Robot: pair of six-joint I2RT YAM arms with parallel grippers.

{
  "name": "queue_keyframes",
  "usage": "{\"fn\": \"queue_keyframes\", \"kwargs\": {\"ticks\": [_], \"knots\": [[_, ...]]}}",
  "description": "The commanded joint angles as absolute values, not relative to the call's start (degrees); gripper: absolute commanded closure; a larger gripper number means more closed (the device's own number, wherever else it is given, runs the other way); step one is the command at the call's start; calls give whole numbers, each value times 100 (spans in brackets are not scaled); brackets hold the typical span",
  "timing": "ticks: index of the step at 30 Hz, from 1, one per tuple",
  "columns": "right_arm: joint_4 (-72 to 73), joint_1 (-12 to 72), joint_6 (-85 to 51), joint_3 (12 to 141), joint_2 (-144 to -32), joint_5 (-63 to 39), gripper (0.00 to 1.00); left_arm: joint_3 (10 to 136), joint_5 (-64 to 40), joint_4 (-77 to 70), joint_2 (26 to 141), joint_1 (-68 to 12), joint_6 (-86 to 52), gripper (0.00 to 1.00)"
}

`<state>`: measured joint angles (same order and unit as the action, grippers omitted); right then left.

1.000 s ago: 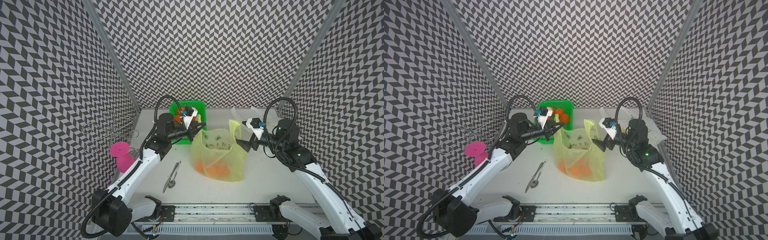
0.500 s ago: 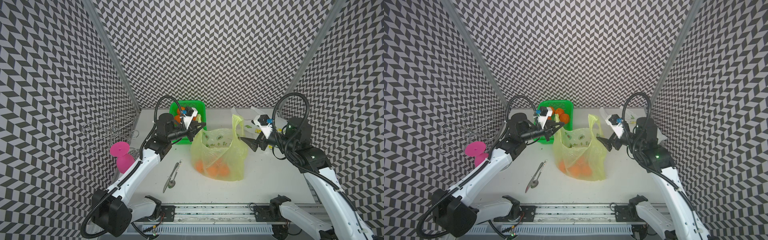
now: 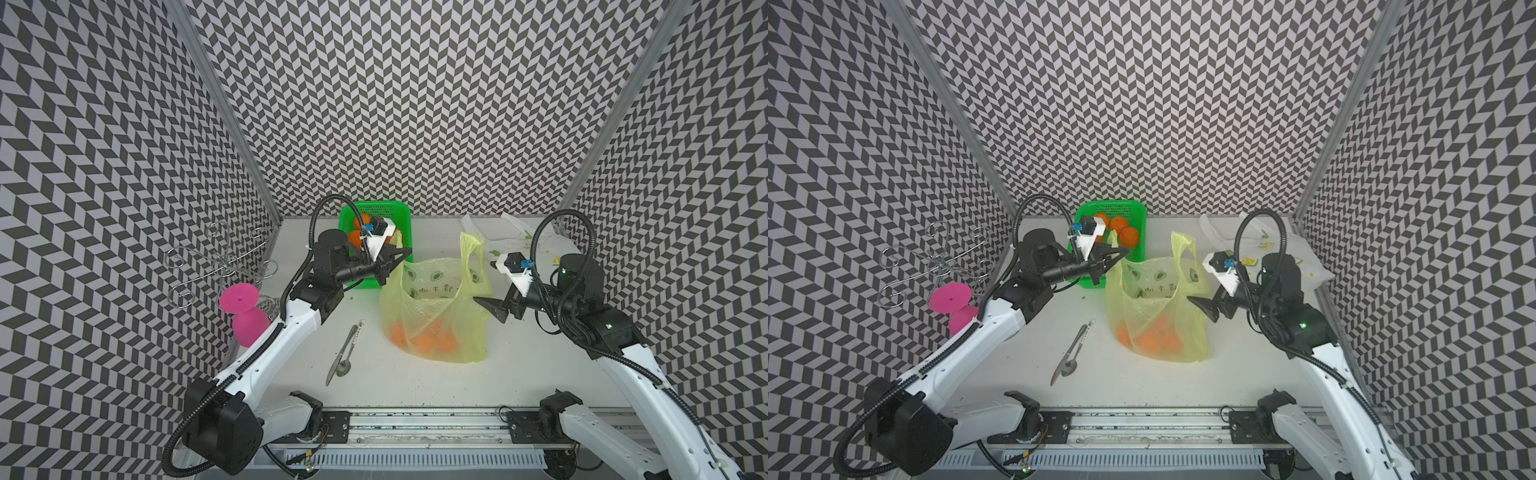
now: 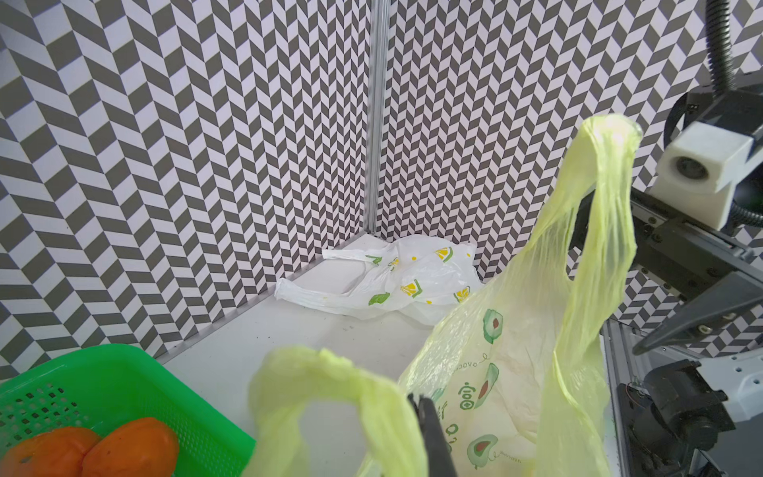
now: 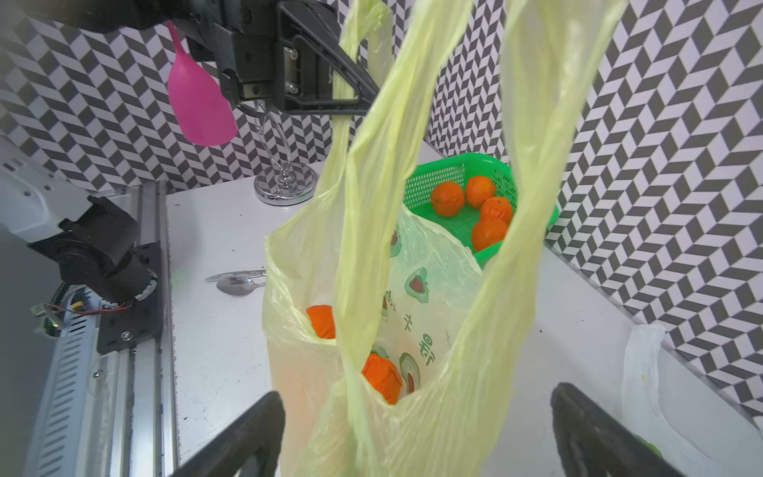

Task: Place the oranges into plastic bags & tie knots
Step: Tie the plastic bag at the center of the board.

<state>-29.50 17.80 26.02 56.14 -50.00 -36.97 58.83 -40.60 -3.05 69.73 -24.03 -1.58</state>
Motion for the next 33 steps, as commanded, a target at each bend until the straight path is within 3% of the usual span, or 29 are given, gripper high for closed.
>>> {"fn": "queue_keyframes", "kwargs": {"ticks": [1,14,16,22,33], "knots": [[-2400,1979,2803,5670,-4974,-3677,0,5825,-4126,-528,6820,-2428,-170,100],[-1579,2351,2760,5306,-5244,-3568,0,5827,-4166,-490,6742,-2435,-188,100],[-1330,2431,2805,5183,-5265,-3380,4,5820,-4165,-493,6741,-2439,-188,100],[-118,2651,2868,4831,-5315,-2517,24,5801,-4144,-545,6758,-2441,-195,100],[554,2612,2351,4636,-5205,-1941,81,6038,-4255,-294,6679,-2433,-84,97]]}}
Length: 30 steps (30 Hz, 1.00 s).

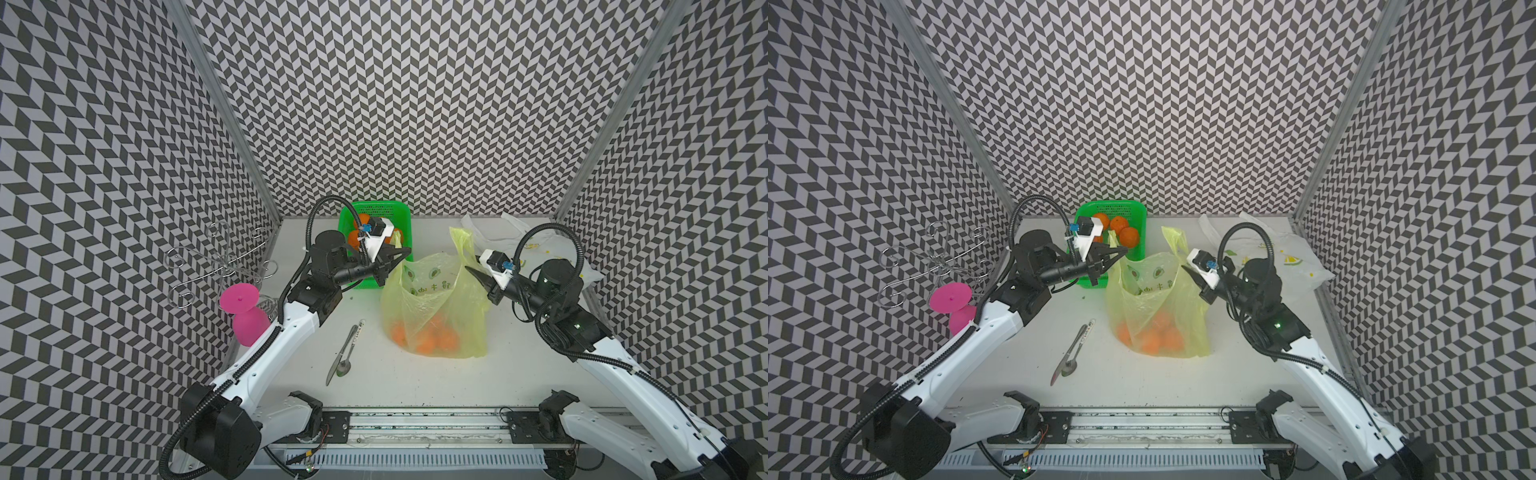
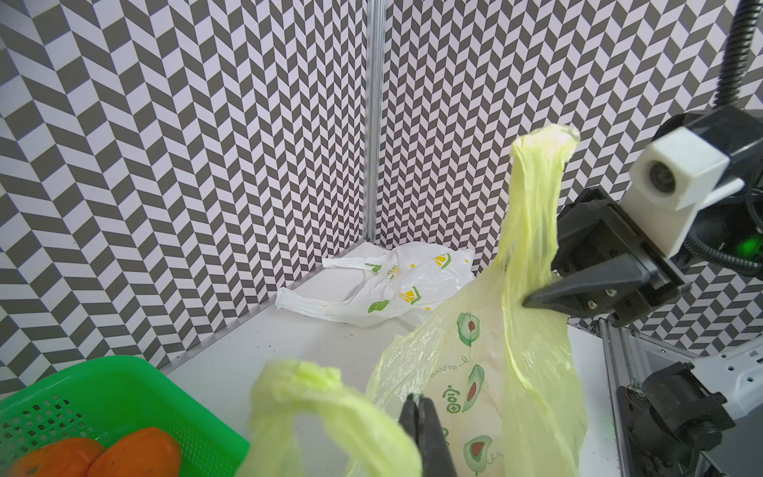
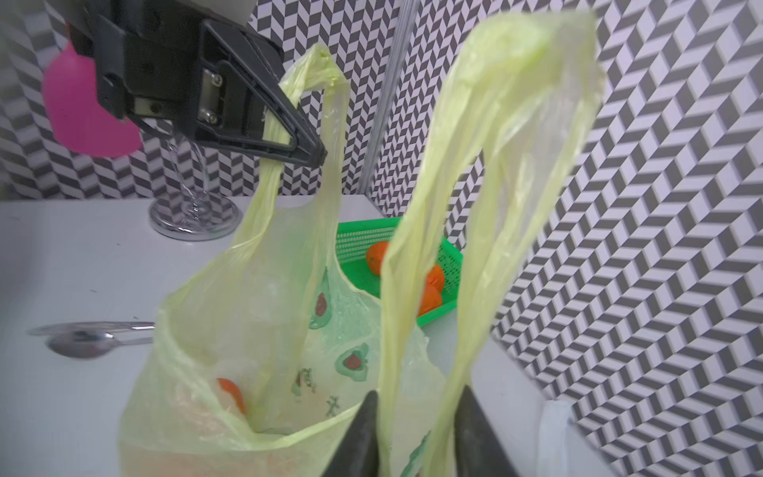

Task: Place the oranges into plastic bags & tie knots
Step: Tie the plastic bag at the center of the board.

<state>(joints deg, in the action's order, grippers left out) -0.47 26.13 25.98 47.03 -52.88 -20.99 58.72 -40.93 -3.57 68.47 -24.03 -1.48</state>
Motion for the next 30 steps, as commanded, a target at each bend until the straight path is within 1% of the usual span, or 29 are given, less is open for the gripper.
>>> {"fn": "queue_keyframes", "kwargs": {"ticks": [1,3,5,8,10,11,14,17,19,21,23,30], "knots": [[599,2578,2271,4632,-5220,-1967,85,6036,-4279,-302,6661,-2423,-64,95],[597,2479,2197,4714,-5267,-2098,94,6096,-4389,-203,6650,-2413,36,88],[442,2340,2105,4894,-5379,-2365,98,6199,-4590,67,6651,-2386,292,74],[445,2118,1881,4973,-5464,-2856,100,6220,-4791,365,6572,-2269,719,55],[365,2022,1837,5047,-5524,-3113,100,6321,-4816,741,6472,-2132,1153,47],[308,1956,1804,5113,-5573,-3255,100,6402,-4816,1048,6413,-2044,1445,40],[227,1789,1666,5269,-5708,-3722,100,6504,-4714,1814,6232,-1788,2321,30],[160,1762,1661,5404,-5821,-3891,100,6572,-4627,2361,6202,-1486,2865,24],[129,1758,1683,5442,-5871,-3916,100,6567,-4836,2612,6236,-1253,3075,22],[146,1762,1705,5373,-5856,-3922,100,6466,-5153,2715,6273,-1058,3259,15],[236,1766,1705,5256,-5787,-3911,100,6274,-5242,2484,6392,-1027,3233,10],[320,1763,1725,5044,-5670,-3920,100,5984,-5840,1353,7128,-1101,2315,1]]}}
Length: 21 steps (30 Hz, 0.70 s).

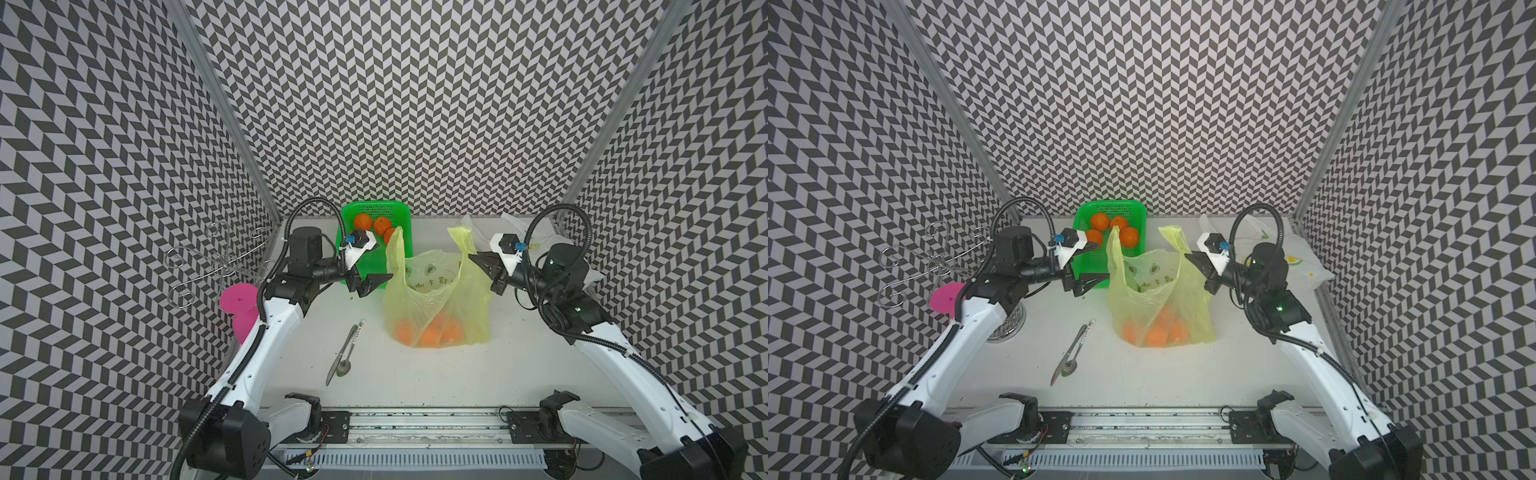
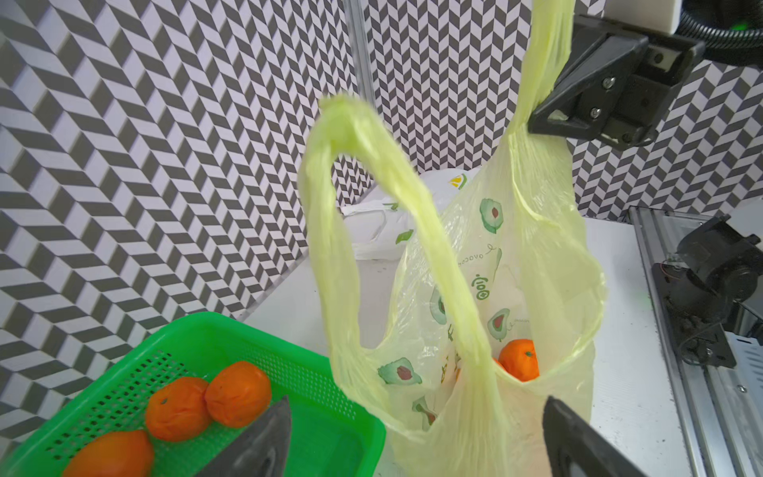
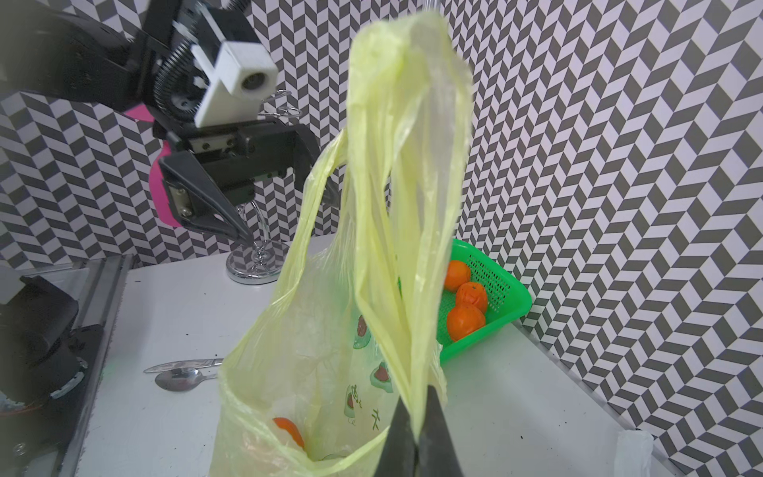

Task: Place the oranges into plastic bags & tie knots
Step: Tie the plastic bag at the center of the board.

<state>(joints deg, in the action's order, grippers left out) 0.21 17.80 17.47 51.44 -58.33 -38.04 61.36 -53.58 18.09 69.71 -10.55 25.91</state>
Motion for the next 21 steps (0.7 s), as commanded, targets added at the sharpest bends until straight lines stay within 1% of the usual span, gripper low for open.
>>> {"fn": "queue_keyframes", "kwargs": {"ticks": [1,4,7,11,16,17,18,21], "knots": [[355,1760,1731,4992,-5656,-3922,100,5894,-5852,1176,7160,-1129,2200,1],[478,1759,1701,4884,-5634,-3957,100,5534,-5875,378,7138,-1200,1736,0],[481,1762,1696,4867,-5652,-3946,100,5463,-5883,127,7177,-1427,1657,0],[468,1759,1662,4878,-5708,-3964,100,5354,-5412,-268,7230,-1867,1598,0],[434,1758,1659,4880,-5732,-3990,100,5435,-4685,-830,7419,-2173,1454,1],[431,1741,1654,4878,-5722,-3992,100,5460,-4659,-930,7478,-2187,1400,3],[440,1734,1658,4869,-5713,-3997,100,5483,-4641,-1048,7526,-2207,1303,7],[444,1666,1610,4856,-5687,-4002,100,5349,-4713,-1317,7556,-2313,1239,26]]}}
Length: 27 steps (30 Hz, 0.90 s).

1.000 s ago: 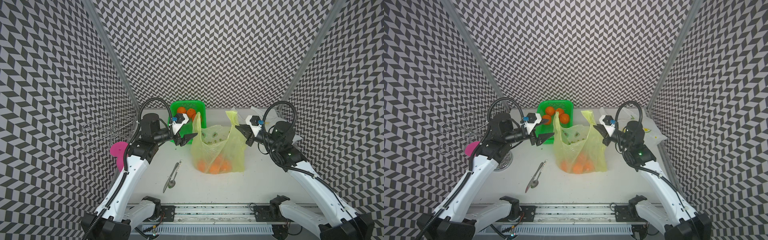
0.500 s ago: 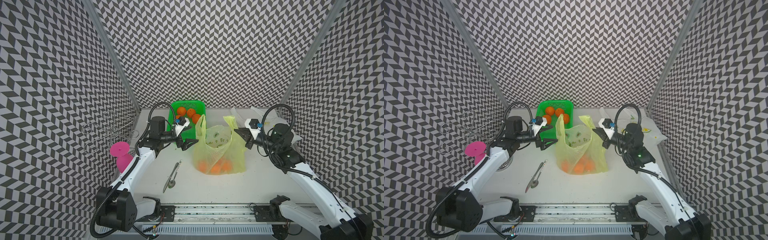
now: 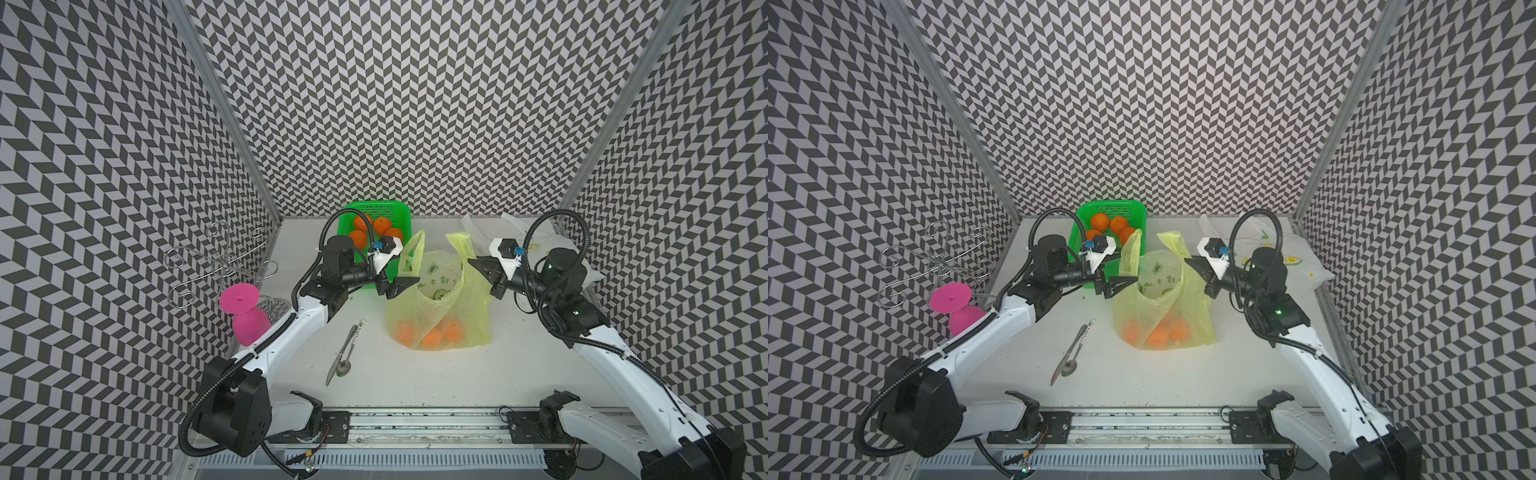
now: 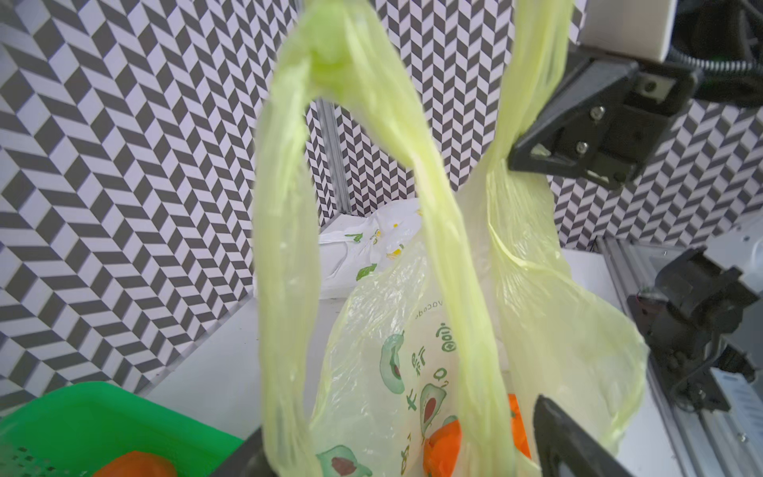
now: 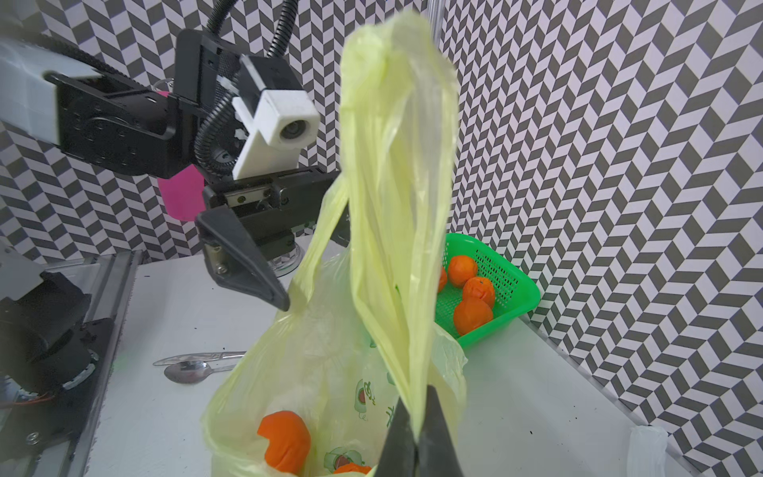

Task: Place the oranges into plastic bags & tie knots
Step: Tie the plastic bag at the center of the board.

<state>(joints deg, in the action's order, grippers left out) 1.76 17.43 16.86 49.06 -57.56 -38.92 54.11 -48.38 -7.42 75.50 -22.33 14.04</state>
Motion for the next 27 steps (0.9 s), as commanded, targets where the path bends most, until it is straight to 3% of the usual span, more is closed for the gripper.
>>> {"fn": "queue_keyframes", "kwargs": {"ticks": [1,5,9,14,20,27], "knots": [[442,1641,1590,4860,-5673,-4001,100,5197,-4752,-1525,7488,-2331,1198,33],[424,1559,1521,4834,-5685,-4070,100,4717,-4901,-2436,7142,-2341,788,54],[360,1510,1534,4863,-5687,-4129,100,4810,-5287,-2436,7137,-2350,560,81],[-78,1479,1987,5128,-5617,-3930,100,4914,-5650,-2420,7121,-2286,207,98],[-1146,1540,3378,5719,-5736,-3768,100,5396,-6119,-2290,7424,-2065,-547,100],[-1910,2186,4786,6135,-5950,-3103,100,5502,-5877,-1995,7633,-2164,-712,100]]}}
